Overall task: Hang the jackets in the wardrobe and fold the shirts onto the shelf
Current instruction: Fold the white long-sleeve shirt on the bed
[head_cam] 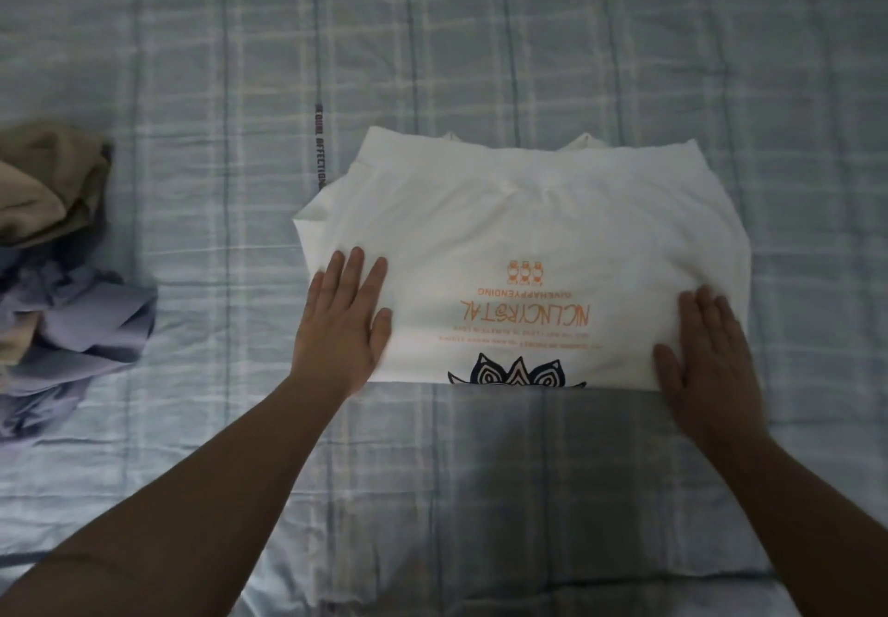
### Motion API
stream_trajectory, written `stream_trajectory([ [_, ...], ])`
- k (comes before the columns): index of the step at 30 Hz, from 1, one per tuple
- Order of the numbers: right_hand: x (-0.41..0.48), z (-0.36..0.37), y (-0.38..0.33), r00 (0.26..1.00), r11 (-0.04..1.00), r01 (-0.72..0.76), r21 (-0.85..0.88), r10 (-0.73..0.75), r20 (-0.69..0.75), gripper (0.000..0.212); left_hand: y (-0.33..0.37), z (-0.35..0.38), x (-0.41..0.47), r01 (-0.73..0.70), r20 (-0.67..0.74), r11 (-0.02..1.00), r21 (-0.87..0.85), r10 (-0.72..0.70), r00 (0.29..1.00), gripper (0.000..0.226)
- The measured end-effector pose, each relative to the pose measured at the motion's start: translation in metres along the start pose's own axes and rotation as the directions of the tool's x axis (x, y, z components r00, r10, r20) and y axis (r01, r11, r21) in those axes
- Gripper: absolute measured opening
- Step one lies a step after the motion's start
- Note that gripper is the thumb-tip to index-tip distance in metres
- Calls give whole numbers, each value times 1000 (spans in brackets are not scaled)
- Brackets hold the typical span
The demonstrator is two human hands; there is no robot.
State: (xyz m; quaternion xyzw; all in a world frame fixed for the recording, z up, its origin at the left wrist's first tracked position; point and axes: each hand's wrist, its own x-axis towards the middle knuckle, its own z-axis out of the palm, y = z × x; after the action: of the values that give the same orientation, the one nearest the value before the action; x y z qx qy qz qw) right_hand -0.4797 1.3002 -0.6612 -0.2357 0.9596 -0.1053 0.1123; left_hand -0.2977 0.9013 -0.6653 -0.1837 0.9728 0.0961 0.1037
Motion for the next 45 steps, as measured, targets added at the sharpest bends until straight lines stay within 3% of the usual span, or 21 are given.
stream_trajectory([
  [4, 4, -20, -17, 997, 990, -74, 119, 77, -19, 65, 17, -23, 3, -10, 35, 999, -37, 11, 999, 60],
  [10, 8, -45, -43, 930, 911, -210, 355, 298, -216, 53, 87, -51, 38, -275, -30, 953, -128, 274, 961, 57],
  [13, 3, -48, -39, 826, 791, -345, 504, 512, -238, 51, 138, -52, 73, -415, -43, 899, -141, 414, 909, 56],
  [16, -3, -48, -34, 702, 604, -488, 631, 701, -128, 55, 197, -48, 110, -520, -5, 840, -155, 526, 851, 56],
  [21, -9, -43, -17, 697, 547, -604, 579, 715, 52, 55, 283, -48, 166, -640, -13, 747, -182, 649, 761, 50],
  [26, -14, -38, 4, 693, 514, -627, 585, 711, 119, 34, 341, -46, 225, -654, 156, 716, -245, 694, 702, 50],
  [29, -13, -40, 12, 644, 425, -693, 582, 728, 235, 23, 361, -46, 243, -654, 336, 732, -189, 674, 658, 47],
  [32, -16, -43, 13, 628, 399, -723, 564, 721, 294, 27, 369, -45, 248, -645, 422, 735, -208, 662, 619, 45],
  [35, -16, -44, 10, 637, 441, -745, 501, 695, 334, 38, 368, -40, 251, -650, 443, 738, -182, 652, 616, 44],
  [40, -13, -50, 5, 645, 412, -746, 523, 644, 412, 24, 349, -31, 240, -716, 292, 686, -130, 716, 634, 27],
  [43, -15, -58, -11, 669, 399, -692, 602, 668, 327, 20, 325, -43, 230, -745, 138, 647, -163, 763, 632, 28],
  [45, -18, -69, -31, 690, 390, -643, 660, 669, 277, 11, 308, -56, 222, -705, 3, 664, -249, 728, 685, 24],
])
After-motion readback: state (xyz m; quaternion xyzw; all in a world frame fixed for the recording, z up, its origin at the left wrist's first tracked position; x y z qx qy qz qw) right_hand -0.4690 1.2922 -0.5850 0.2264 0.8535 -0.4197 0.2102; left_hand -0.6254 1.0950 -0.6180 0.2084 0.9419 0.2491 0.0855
